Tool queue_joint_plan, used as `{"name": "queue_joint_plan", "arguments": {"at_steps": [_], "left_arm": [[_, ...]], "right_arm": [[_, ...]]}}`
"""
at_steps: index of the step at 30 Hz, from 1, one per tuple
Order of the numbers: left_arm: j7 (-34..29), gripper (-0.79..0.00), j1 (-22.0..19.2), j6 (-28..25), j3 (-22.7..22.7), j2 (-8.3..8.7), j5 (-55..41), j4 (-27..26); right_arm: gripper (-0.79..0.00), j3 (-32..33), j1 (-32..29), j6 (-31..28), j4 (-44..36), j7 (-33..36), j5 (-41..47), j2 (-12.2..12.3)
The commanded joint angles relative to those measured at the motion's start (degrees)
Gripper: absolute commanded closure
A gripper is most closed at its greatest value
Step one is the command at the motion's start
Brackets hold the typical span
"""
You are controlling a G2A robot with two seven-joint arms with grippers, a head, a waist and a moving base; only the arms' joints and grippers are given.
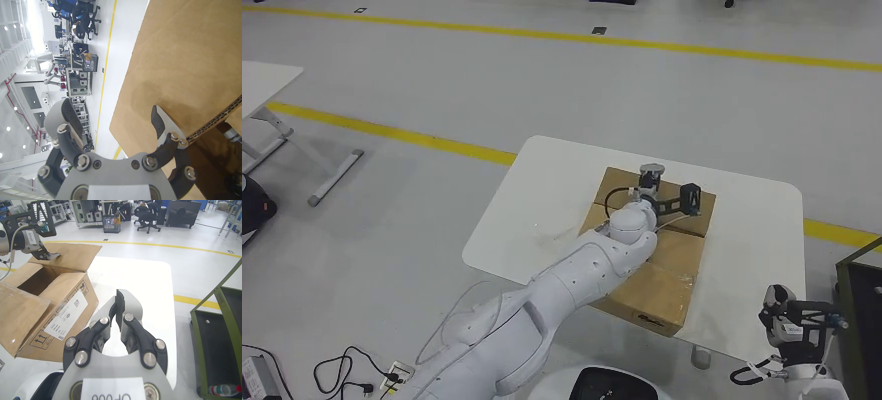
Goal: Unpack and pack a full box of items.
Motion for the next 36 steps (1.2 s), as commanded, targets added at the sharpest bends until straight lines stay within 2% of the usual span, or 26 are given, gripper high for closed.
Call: {"name": "queue_joint_plan", "arguments": {"at_steps": [1,5,8,11,14,17,20,23,25,27,29,36], "left_arm": [[0.28,-0.785,-0.27,0.48,-0.17,-0.17,-0.07,0.14],[1.16,-0.785,-0.36,1.83,-1.46,-0.06,-0.62,-1.5],[1.79,-0.785,0.49,2.36,-3.41,0.68,-0.95,-4.86],[1.84,-0.785,2.83,1.5,-5.96,2.05,-0.22,-10.4],[1.32,-0.785,6.99,-1.63,-9.17,4.01,2.01,-18.56],[0.08,-0.785,13.61,-8.54,-13.82,6.22,2.37,-29.76],[-1.69,-0.785,21.18,-19.08,-18.54,8.22,1.67,-42.08],[-3.77,-0.785,27.95,-29.69,-22.58,9.59,-1.43,-52.32],[-5.11,-0.785,31.36,-35.49,-24.94,10.05,-5.98,-57.26],[-7.03,-0.785,33.5,-39.7,-26.75,10.17,-11.99,-60.4],[-8.27,-0.785,34.49,-41.0,-28.2,10.03,-18.61,-61.54],[-8.27,-0.785,34.49,-41.0,-28.2,10.03,-18.61,-61.54]], "right_arm": [[0.0,-0.06,0.12,-0.13,0.02,0.05,-0.06,0.01],[0.0,-0.06,0.4,-0.58,-0.06,0.01,0.25,0.03],[0.0,0.14,0.49,-1.81,-0.02,-0.12,2.38,0.02],[0.0,0.59,0.65,-2.98,0.05,-0.01,4.05,0.06],[0.0,1.0,0.97,-4.55,0.24,-0.15,5.46,0.14],[0.0,1.38,1.17,-5.8,0.45,-0.14,6.64,0.21],[0.0,1.42,1.5,-6.21,0.75,0.13,6.47,0.28],[0.0,1.14,1.91,-6.41,1.08,0.27,6.13,0.31],[0.0,0.82,2.16,-6.44,1.31,0.37,5.71,0.32],[0.0,0.47,2.44,-6.45,1.6,0.35,5.56,0.31],[0.0,0.16,2.75,-6.46,1.89,0.36,5.33,0.3],[0.0,-0.55,3.23,-5.95,2.82,0.33,3.71,0.35]]}}
